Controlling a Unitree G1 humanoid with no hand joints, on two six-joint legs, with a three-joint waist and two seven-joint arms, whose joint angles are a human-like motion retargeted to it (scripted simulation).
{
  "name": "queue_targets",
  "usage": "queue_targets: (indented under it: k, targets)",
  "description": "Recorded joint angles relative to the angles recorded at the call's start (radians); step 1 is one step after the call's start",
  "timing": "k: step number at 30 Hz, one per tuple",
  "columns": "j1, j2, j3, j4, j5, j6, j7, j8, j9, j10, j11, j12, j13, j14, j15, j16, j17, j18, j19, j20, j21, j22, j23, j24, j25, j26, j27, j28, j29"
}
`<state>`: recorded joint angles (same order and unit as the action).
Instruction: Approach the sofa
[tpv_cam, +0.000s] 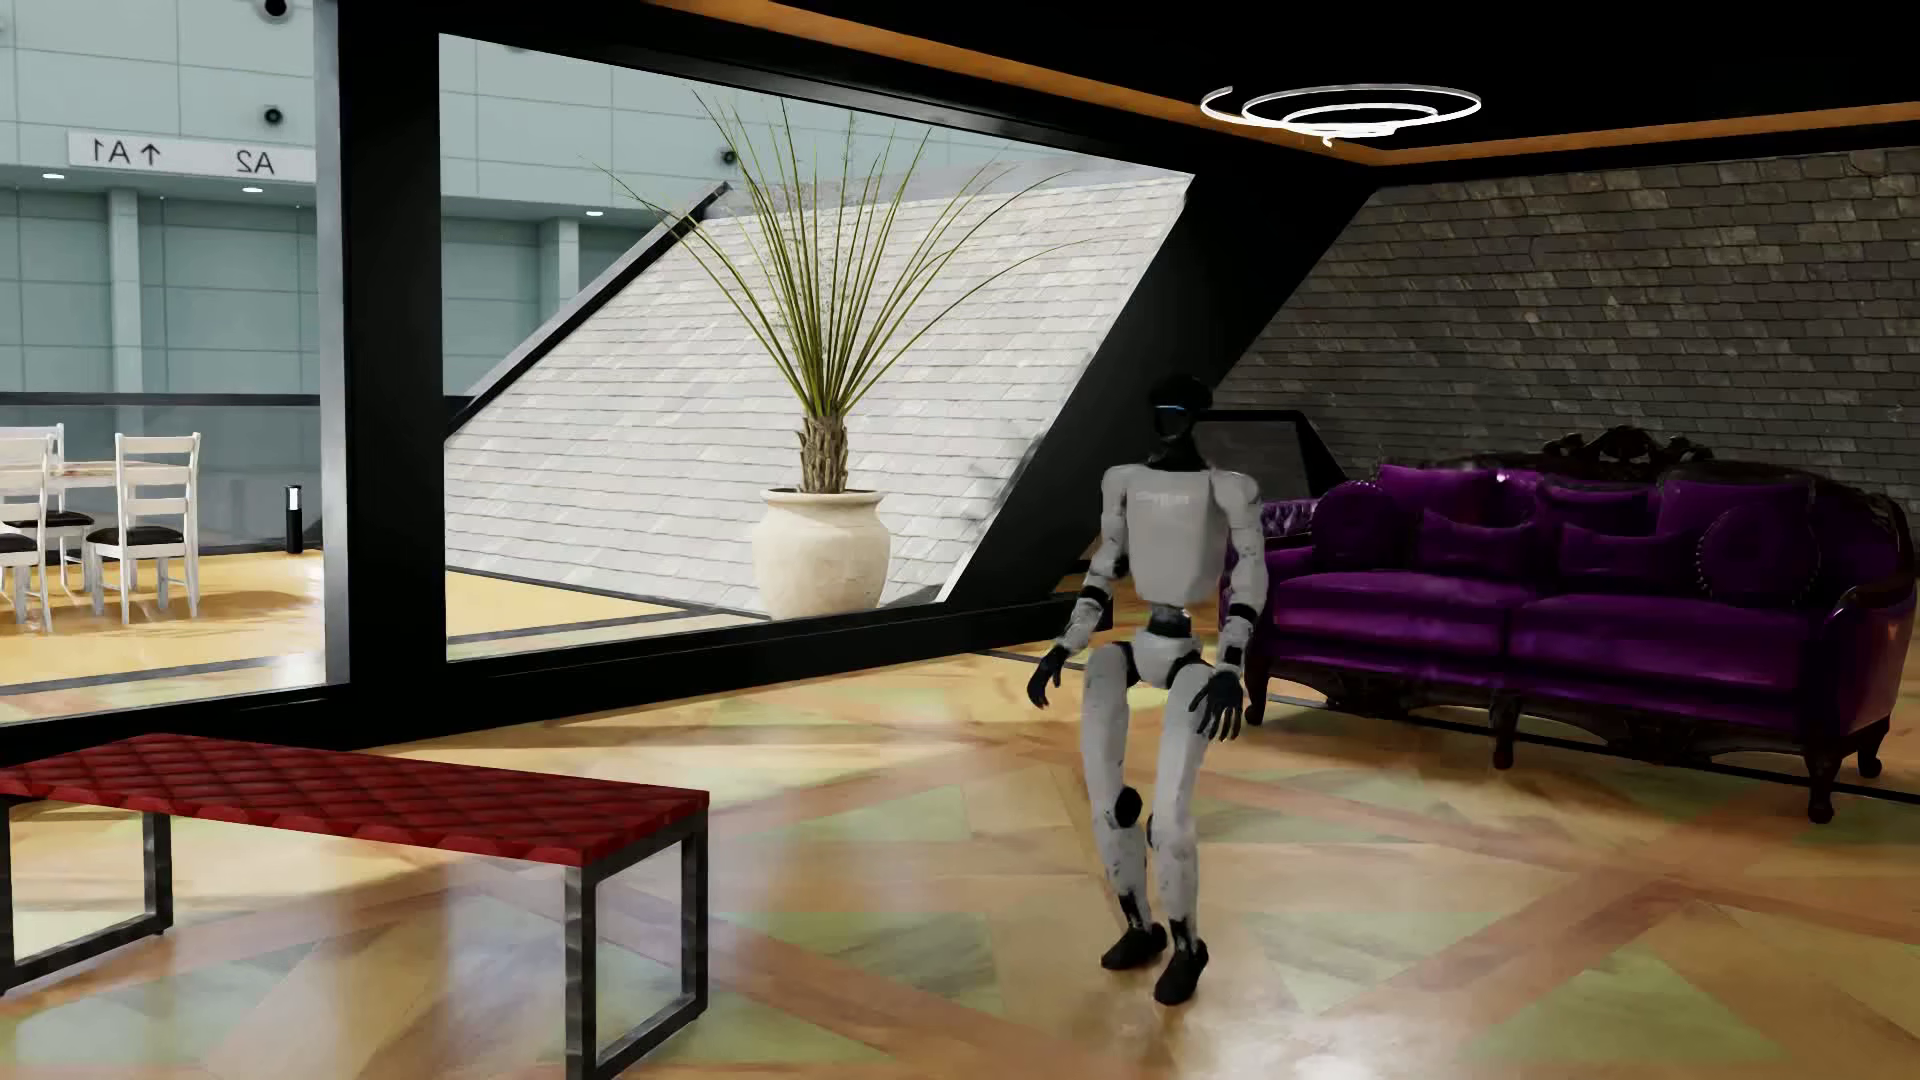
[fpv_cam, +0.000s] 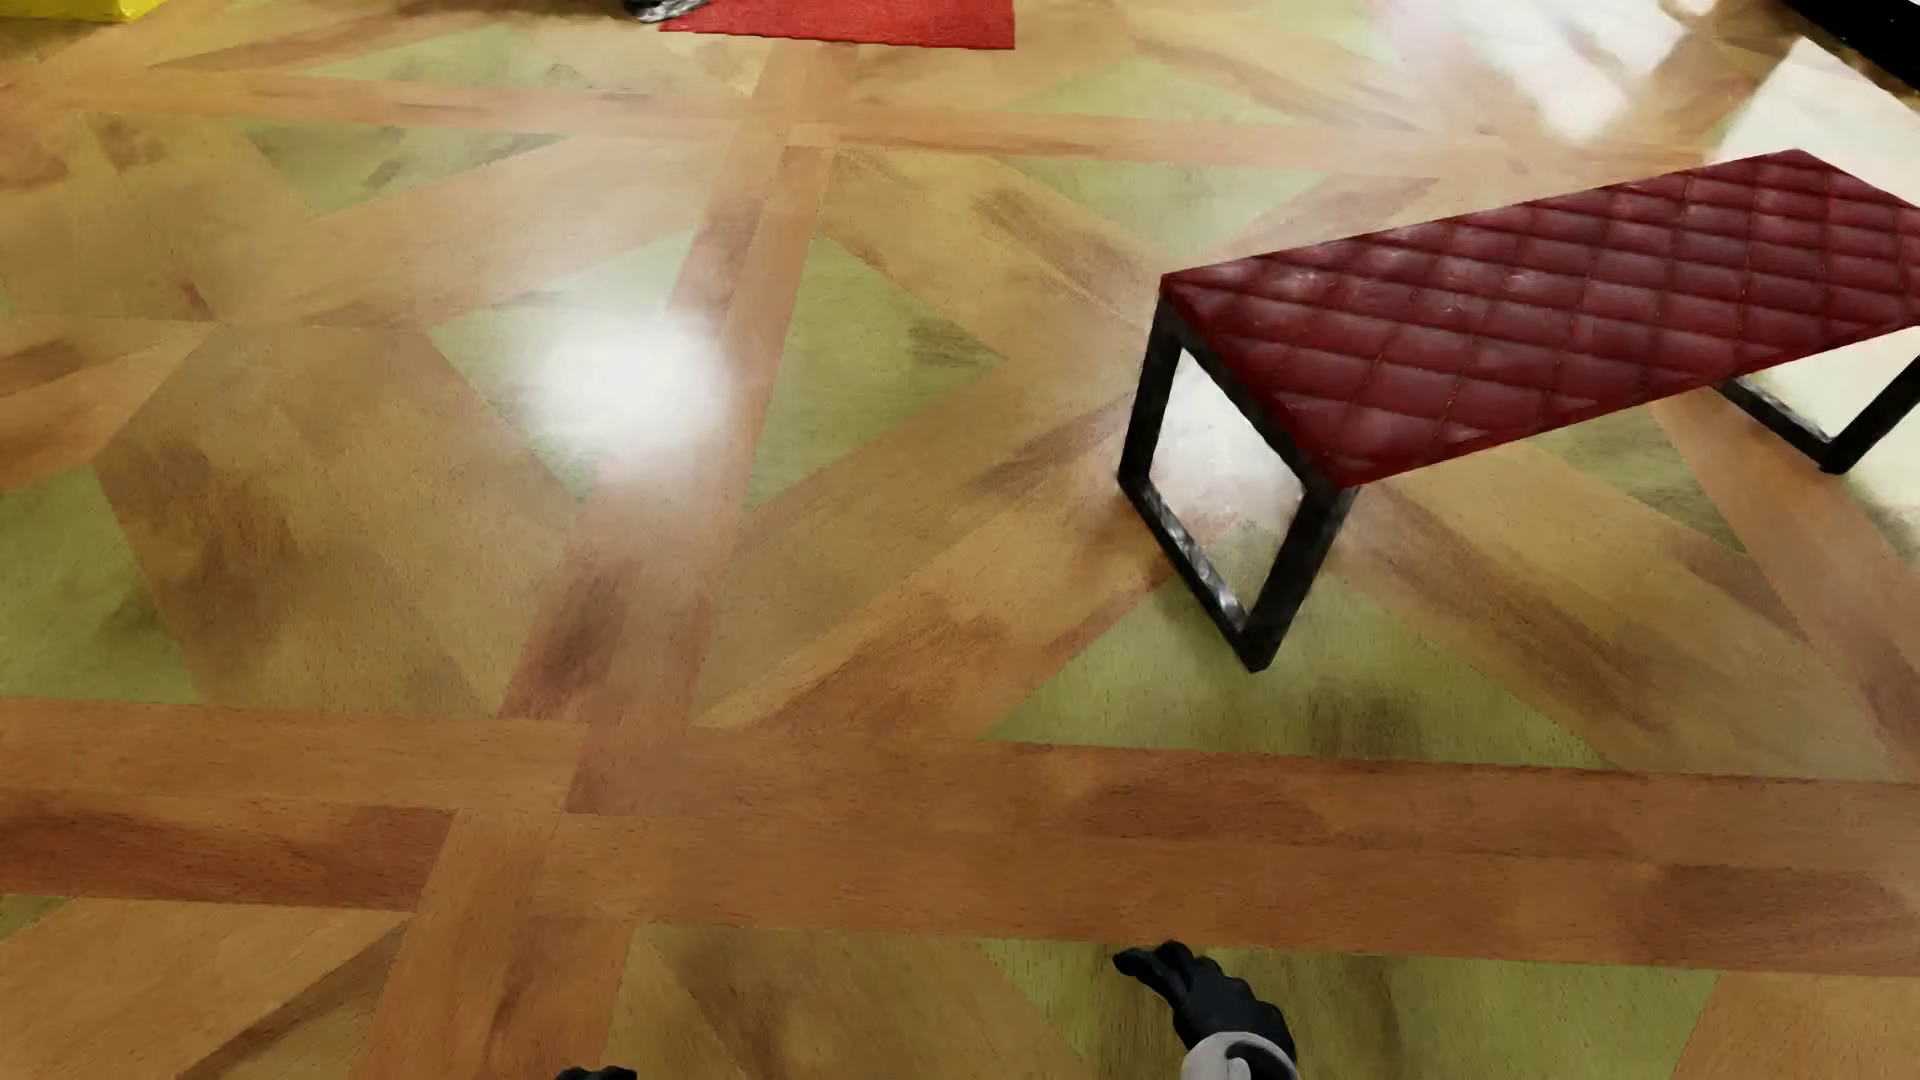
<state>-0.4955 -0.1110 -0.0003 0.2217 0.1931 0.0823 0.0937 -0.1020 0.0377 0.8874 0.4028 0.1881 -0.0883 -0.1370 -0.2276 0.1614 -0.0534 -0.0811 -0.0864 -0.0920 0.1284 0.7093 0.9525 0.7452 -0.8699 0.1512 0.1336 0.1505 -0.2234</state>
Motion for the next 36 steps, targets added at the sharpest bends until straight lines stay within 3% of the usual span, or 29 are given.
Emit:
queue_targets:
  k: [2, 3, 4, 6, 8, 9, 12, 14, 16, 17, 18, 20, 22, 24, 25, 27, 29, 30, 32, 34, 36]
  targets:
    - [-0.016, 0.054, 0.014, -0.049, -0.005, -0.012, 0.033, 0.017, -0.01, -0.314, -0.042, -0.02, -0.037, 0.047, -0.015, -0.014, -0.009, 0.004, 0.001, 0.012, 0.046, 0.006, -0.032, 0.009, -0.005, 0.005, -0.038, -0.01, 0.015]
    - [-0.013, 0.081, 0.018, -0.078, -0.006, -0.018, 0.031, 0.028, -0.016, -0.471, -0.064, -0.023, -0.053, 0.091, -0.019, -0.024, -0.009, -0.044, 0.002, 0.026, 0.072, 0.01, -0.043, 0.01, -0.008, 0.01, -0.053, -0.012, 0.026]
    - [-0.002, 0.108, 0.021, -0.107, -0.007, -0.025, 0.021, 0.041, -0.022, -0.618, -0.087, -0.023, -0.066, 0.116, -0.021, -0.037, -0.006, -0.056, 0.002, 0.042, 0.097, 0.014, -0.052, 0.01, -0.009, 0.015, -0.063, -0.012, 0.036]
    - [-0.009, 0.158, 0.025, -0.139, -0.005, -0.036, -0.026, 0.067, -0.029, -0.7, -0.094, -0.014, -0.072, 0.109, -0.037, -0.053, 0.009, -0.137, 0.002, 0.064, 0.134, 0.024, -0.066, 0.018, -0.004, 0.019, -0.075, -0.017, 0.05]
    - [0.022, 0.219, 0.029, -0.161, -0.024, -0.05, -0.023, 0.088, -0.037, -0.673, -0.096, -0.004, -0.049, 0.238, -0.028, -0.071, 0.018, -0.023, 0.005, 0.065, 0.155, 0.052, -0.076, 0.04, 0.004, 0.022, -0.078, -0.032, 0.052]
    - [0.052, 0.242, 0.031, -0.171, -0.039, -0.062, -0.013, 0.099, -0.042, -0.664, -0.082, 0.002, -0.028, 0.281, 0.002, -0.08, 0.022, 0.007, 0.01, 0.068, 0.159, 0.071, -0.07, 0.051, 0.006, 0.027, -0.069, -0.038, 0.05]
    - [0.135, 0.252, 0.03, -0.206, -0.101, -0.108, 0.043, 0.132, -0.062, -0.643, 0.027, 0.009, 0.051, 0.214, 0.187, -0.101, 0.024, 0.031, 0.03, 0.072, 0.162, 0.144, -0.011, 0.084, -0.008, 0.044, 0.009, -0.06, 0.057]
    - [0.175, 0.191, 0.032, -0.232, -0.145, -0.13, 0.079, 0.147, -0.069, -0.612, 0.204, 0.003, 0.086, 0.152, 0.323, -0.109, -0.015, 0.081, 0.11, 0.062, 0.205, 0.166, 0.024, 0.106, -0.04, 0.033, 0.019, -0.074, 0.095]
    - [0.182, 0.052, 0.036, -0.26, -0.213, -0.15, 0.122, 0.141, -0.062, -0.53, 0.494, -0.027, 0.11, 0.07, 0.46, -0.126, -0.093, 0.12, 0.267, 0.041, 0.239, 0.164, 0.013, 0.119, -0.061, 0.016, -0.01, -0.073, 0.138]
    - [0.192, -0.029, 0.036, -0.276, -0.257, -0.162, 0.15, 0.141, -0.055, -0.498, 0.638, -0.041, 0.126, 0.03, 0.516, -0.129, -0.134, 0.125, 0.295, 0.034, 0.225, 0.181, -0.006, 0.125, -0.046, -0.012, -0.02, -0.053, 0.154]
    - [0.215, -0.106, 0.035, -0.291, -0.29, -0.173, 0.175, 0.148, -0.048, -0.484, 0.752, -0.06, 0.137, -0.004, 0.48, -0.13, -0.159, 0.128, 0.287, 0.028, 0.193, 0.191, -0.022, 0.132, -0.02, -0.028, -0.013, -0.035, 0.159]
    - [0.275, -0.237, 0.026, -0.316, -0.312, -0.187, 0.202, 0.162, -0.035, -0.481, 0.853, -0.096, 0.153, -0.056, 0.341, -0.13, -0.161, 0.131, 0.233, 0.022, 0.12, 0.206, -0.034, 0.146, 0.038, -0.035, 0.033, 0.0, 0.102]
    - [0.328, -0.336, 0.008, -0.324, -0.299, -0.187, 0.201, 0.164, -0.027, -0.475, 0.782, -0.138, 0.174, -0.105, 0.198, -0.123, -0.149, 0.131, 0.184, 0.013, 0.06, 0.199, -0.071, 0.143, 0.088, -0.033, 0.052, 0.001, 0.05]
    - [0.379, -0.402, -0.017, -0.322, -0.301, -0.179, 0.19, 0.14, -0.024, -0.486, 0.569, -0.175, 0.193, -0.144, 0.111, -0.102, -0.137, 0.125, 0.145, -0.018, 0.042, 0.168, -0.109, 0.134, 0.112, -0.063, 0.037, -0.004, 0.042]
    - [0.407, -0.415, -0.029, -0.321, -0.307, -0.173, 0.183, 0.113, -0.023, -0.503, 0.422, -0.189, 0.2, -0.158, 0.105, -0.088, -0.128, 0.121, 0.117, -0.04, 0.041, 0.149, -0.12, 0.129, 0.114, -0.079, 0.031, -0.002, 0.044]
    - [0.467, -0.421, -0.049, -0.321, -0.297, -0.163, 0.167, 0.069, -0.026, -0.551, 0.106, -0.214, 0.216, -0.17, 0.197, -0.062, -0.095, 0.11, 0.091, -0.081, 0.033, 0.117, -0.125, 0.115, 0.109, -0.095, 0.035, -0.001, 0.038]
    - [0.525, -0.41, -0.062, -0.323, -0.271, -0.151, 0.148, 0.069, -0.031, -0.59, -0.141, -0.231, 0.233, -0.18, 0.268, -0.048, -0.055, 0.099, 0.141, -0.11, 0.02, 0.103, -0.113, 0.095, 0.093, -0.088, 0.052, -0.007, 0.02]
    - [0.553, -0.407, -0.066, -0.324, -0.262, -0.147, 0.138, 0.068, -0.032, -0.599, -0.191, -0.234, 0.241, -0.181, 0.286, -0.047, -0.037, 0.095, 0.128, -0.118, 0.017, 0.1, -0.102, 0.086, 0.082, -0.08, 0.062, -0.006, 0.015]
    - [0.611, -0.378, -0.075, -0.314, -0.24, -0.135, 0.11, 0.092, -0.034, -0.592, -0.169, -0.223, 0.251, -0.17, 0.419, -0.052, -0.009, 0.084, 0.09, -0.112, 0.023, 0.098, -0.063, 0.066, 0.056, -0.06, 0.079, 0.004, 0.027]
    - [0.65, -0.338, -0.079, -0.273, -0.216, -0.113, 0.094, 0.068, -0.036, -0.551, -0.126, -0.184, 0.241, -0.096, 0.399, -0.061, 0.014, 0.059, 0.064, -0.079, 0.036, 0.109, -0.001, 0.041, 0.027, -0.031, 0.089, 0.021, 0.062]
    - [0.64, -0.287, -0.077, -0.225, -0.188, -0.087, 0.071, 0.043, -0.041, -0.445, -0.096, -0.137, 0.224, 0.056, 0.331, -0.067, 0.022, 0.029, 0.038, -0.067, 0.035, 0.134, 0.038, 0.037, 0.009, -0.008, 0.08, -0.008, 0.1]
